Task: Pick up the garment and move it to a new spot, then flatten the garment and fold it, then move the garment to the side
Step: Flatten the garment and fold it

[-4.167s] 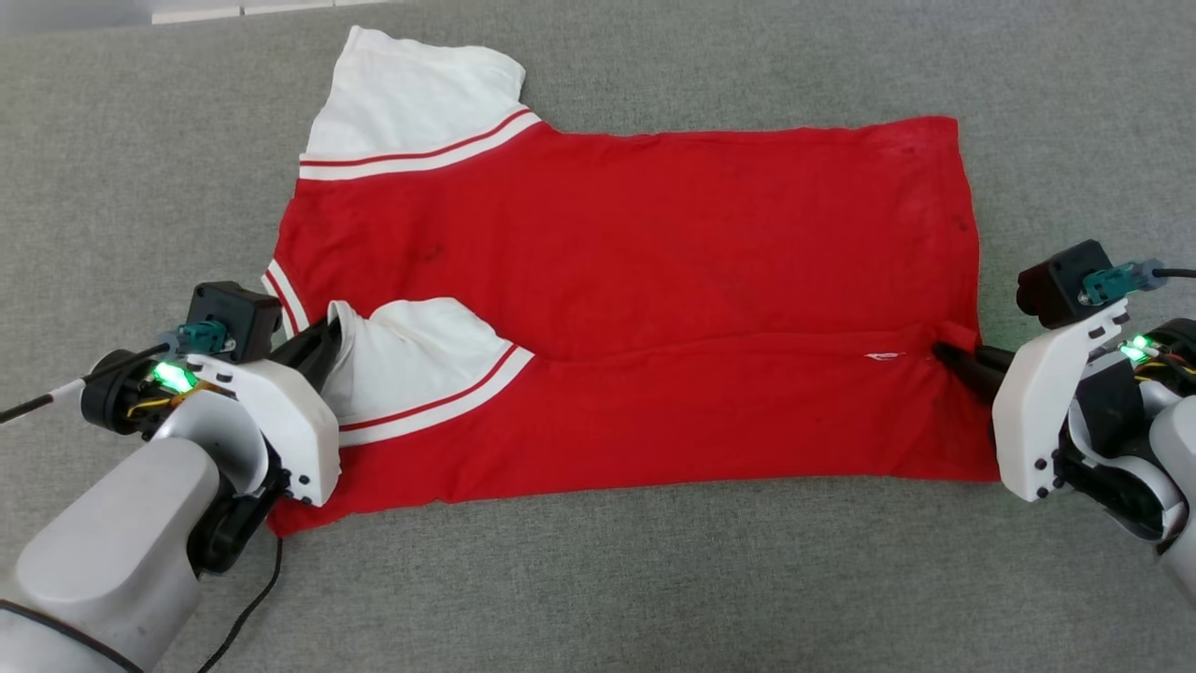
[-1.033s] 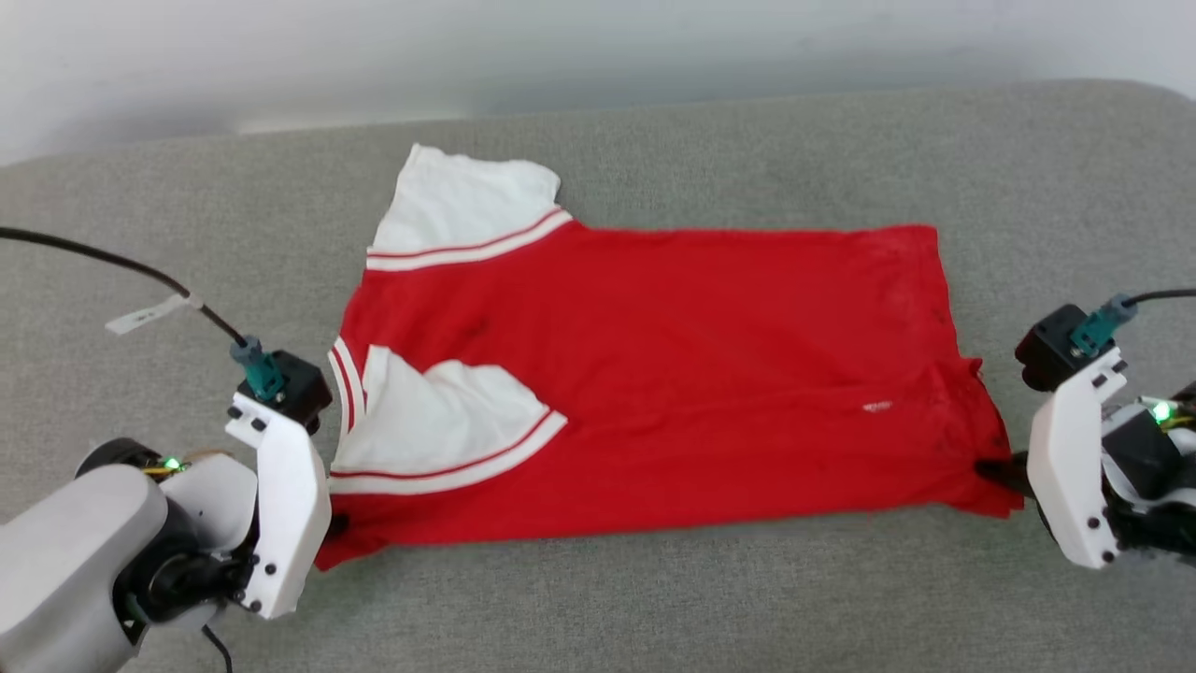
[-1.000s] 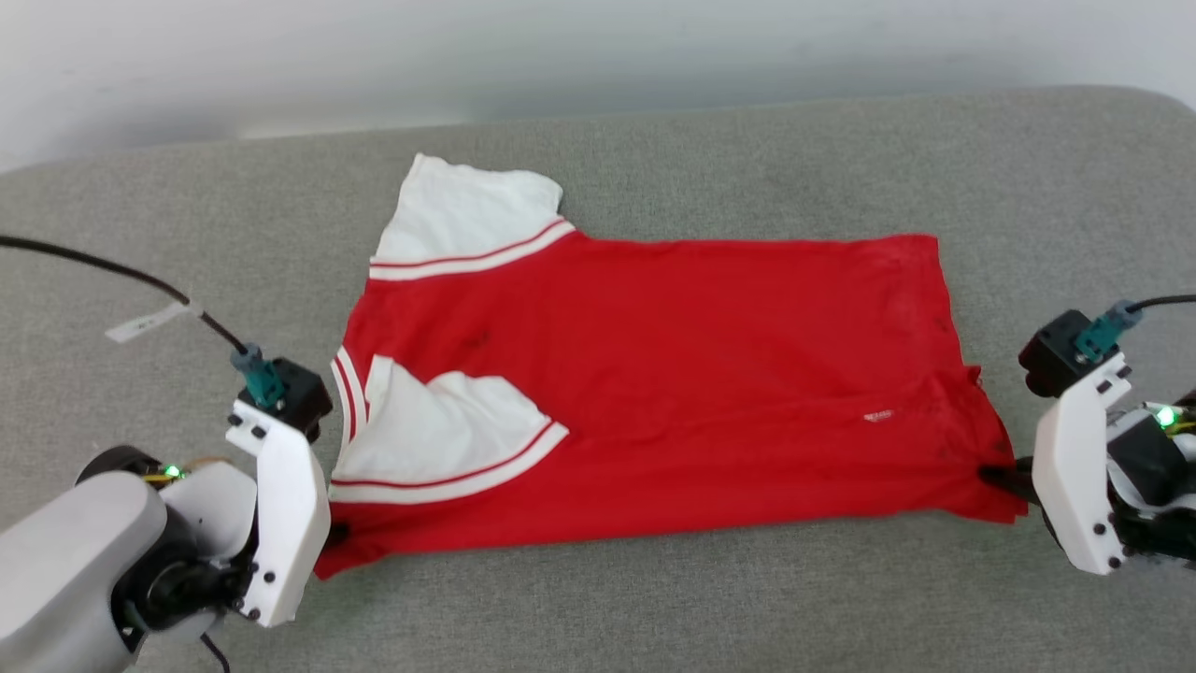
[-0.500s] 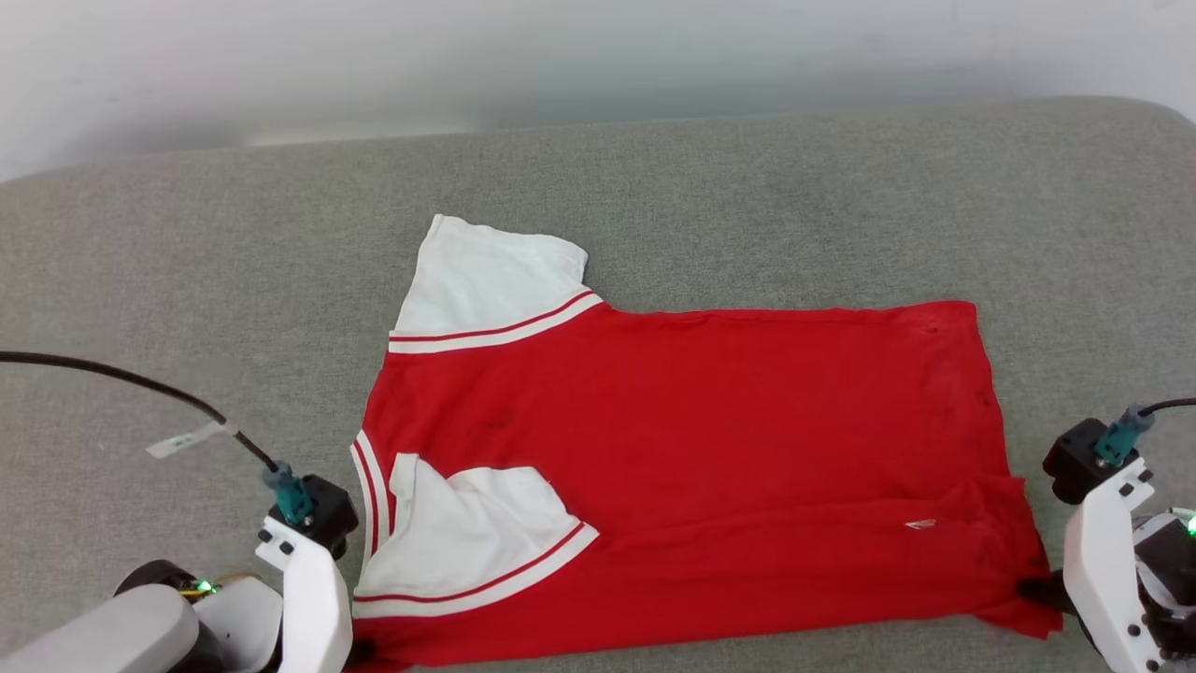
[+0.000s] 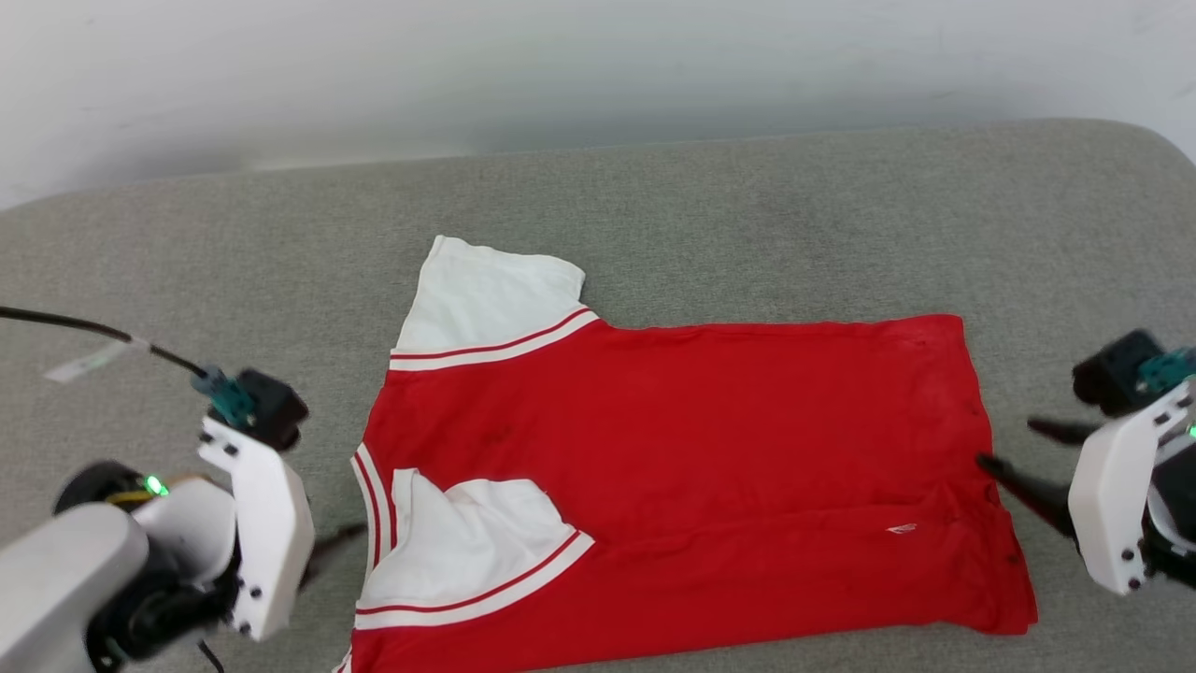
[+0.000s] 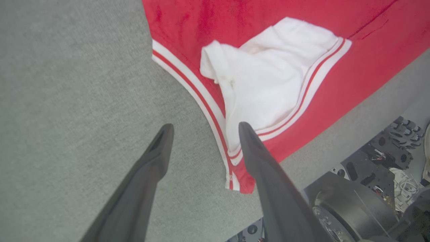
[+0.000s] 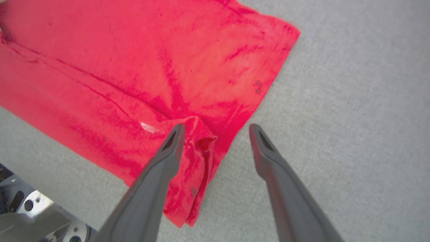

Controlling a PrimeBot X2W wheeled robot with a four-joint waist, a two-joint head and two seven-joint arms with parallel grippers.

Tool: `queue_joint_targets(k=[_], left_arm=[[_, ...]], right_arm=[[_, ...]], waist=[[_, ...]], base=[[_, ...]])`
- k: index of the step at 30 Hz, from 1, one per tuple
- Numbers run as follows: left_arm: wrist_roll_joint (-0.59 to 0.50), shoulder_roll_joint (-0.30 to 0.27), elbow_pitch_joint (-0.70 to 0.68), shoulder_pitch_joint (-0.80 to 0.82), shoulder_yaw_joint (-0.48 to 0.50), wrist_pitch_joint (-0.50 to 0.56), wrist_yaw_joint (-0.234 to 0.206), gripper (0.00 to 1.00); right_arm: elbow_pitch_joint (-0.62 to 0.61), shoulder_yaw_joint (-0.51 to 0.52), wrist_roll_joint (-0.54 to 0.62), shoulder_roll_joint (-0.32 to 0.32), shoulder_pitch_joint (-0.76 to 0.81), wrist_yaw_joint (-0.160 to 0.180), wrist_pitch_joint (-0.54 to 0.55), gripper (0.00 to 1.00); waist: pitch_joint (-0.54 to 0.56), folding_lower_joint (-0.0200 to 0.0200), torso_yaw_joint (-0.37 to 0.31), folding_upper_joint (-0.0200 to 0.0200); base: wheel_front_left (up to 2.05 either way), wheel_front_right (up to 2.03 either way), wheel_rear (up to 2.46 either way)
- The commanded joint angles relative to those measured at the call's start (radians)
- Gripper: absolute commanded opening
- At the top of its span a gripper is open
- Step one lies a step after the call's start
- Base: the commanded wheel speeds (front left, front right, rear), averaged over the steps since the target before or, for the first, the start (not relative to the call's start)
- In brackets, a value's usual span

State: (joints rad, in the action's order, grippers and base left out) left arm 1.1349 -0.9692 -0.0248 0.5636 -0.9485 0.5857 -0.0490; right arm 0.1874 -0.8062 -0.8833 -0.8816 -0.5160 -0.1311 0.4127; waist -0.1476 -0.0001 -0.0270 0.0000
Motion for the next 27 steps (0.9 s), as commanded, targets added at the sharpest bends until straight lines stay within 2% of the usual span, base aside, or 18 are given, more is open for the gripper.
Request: queue_joint_targets(k=[1,7,11,15,19,22,27], left_arm=[[-0.031,-0.01,0.001,0.028,0.014,-0.022,-0.004,1.0],[-0.149,0.007,0.034,0.123,0.058,-0.134,-0.009,1.0],[-0.215,0.039,0.087,0.179,0.08,-0.204,-0.031,1.0],[-0.235,0.071,0.143,0.238,0.102,-0.233,-0.031,1.0],[-0.228,0.102,0.198,0.321,0.129,-0.218,-0.02,1.0],[-0.204,0.124,0.243,0.396,0.146,-0.166,-0.011,1.0],[-0.175,0.147,0.286,0.505,0.155,-0.052,0.007,1.0]], right_arm=[[-0.018,0.034,0.03,0.019,-0.012,0.001,-0.052,1.0],[-0.047,0.258,0.191,0.132,0.035,0.001,-0.282,1.0],[-0.083,0.442,0.317,0.248,0.095,0.001,-0.412,1.0],[-0.14,0.599,0.434,0.373,0.183,0.001,-0.504,1.0],[-0.211,0.702,0.544,0.475,0.264,0.001,-0.554,1.0],[-0.276,0.748,0.594,0.54,0.309,0.001,-0.567,1.0],[-0.346,0.769,0.636,0.599,0.35,0.001,-0.559,1.0]], waist=[[0.001,0.0001,-0.006,0.0],[-0.025,0.0001,-0.029,0.0],[-0.057,0.0001,-0.046,0.0],[-0.095,0.0001,-0.06,0.0],[-0.145,0.0001,-0.072,0.0],[-0.188,0.0001,-0.081,0.0],[-0.25,0.0001,-0.098,0.0]], base=[[0.0,0.0,0.0],[0.0,0.0,0.0],[0.0,0.0,0.0],[0.0,0.0,0.0],[0.0,0.0,0.0],[0.0,0.0,0.0],[0.0,0.0,0.0]])
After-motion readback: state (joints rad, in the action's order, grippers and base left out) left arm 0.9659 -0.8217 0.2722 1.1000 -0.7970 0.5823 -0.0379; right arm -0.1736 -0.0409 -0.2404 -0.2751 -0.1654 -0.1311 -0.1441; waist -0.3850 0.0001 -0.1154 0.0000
